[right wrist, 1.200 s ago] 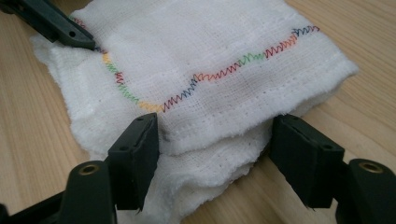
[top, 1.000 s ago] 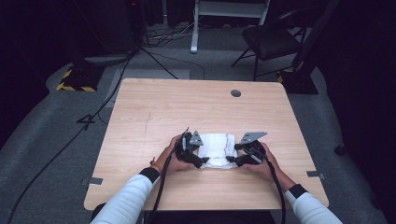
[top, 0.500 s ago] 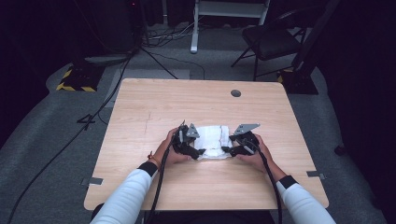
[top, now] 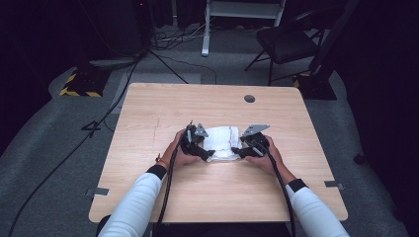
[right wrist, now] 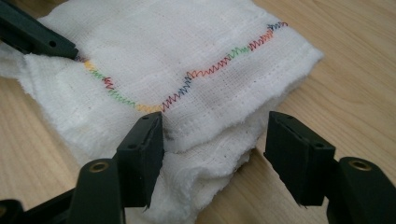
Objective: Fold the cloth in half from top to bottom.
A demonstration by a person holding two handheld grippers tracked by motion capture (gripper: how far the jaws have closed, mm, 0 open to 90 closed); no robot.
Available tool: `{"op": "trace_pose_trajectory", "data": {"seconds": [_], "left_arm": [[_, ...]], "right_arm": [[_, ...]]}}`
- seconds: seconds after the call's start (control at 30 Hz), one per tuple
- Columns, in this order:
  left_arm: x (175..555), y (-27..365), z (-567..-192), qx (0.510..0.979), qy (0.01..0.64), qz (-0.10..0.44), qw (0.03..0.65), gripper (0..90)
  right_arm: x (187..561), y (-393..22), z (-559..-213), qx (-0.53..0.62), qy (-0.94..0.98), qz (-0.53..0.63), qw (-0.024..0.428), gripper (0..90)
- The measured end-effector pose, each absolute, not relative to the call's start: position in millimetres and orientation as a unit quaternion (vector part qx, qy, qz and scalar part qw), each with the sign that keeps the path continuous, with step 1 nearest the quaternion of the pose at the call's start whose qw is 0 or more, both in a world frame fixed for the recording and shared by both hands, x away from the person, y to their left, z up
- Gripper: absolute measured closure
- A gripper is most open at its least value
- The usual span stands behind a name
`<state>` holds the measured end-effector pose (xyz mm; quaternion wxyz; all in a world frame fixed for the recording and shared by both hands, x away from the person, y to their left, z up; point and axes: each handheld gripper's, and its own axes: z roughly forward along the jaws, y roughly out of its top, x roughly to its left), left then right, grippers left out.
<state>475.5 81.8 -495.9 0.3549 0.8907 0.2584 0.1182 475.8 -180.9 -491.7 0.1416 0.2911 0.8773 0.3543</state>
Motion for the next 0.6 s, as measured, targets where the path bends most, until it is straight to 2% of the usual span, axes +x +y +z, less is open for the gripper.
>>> {"op": "trace_pose_trajectory", "data": {"seconds": [0.33, 0.6], "left_arm": [[467.5, 77.5, -485.2, 0.898, 0.258, 0.147, 0.325, 16.2], [454.7, 83.8, -471.0, 0.894, 0.254, 0.158, 0.335, 17.9]], "right_arm": [[474.7, -177.7, -486.6, 0.288, 0.881, 0.343, 0.155, 36.7], [463.0, -183.0, -472.5, 0.273, 0.881, 0.350, 0.164, 35.4]]}}
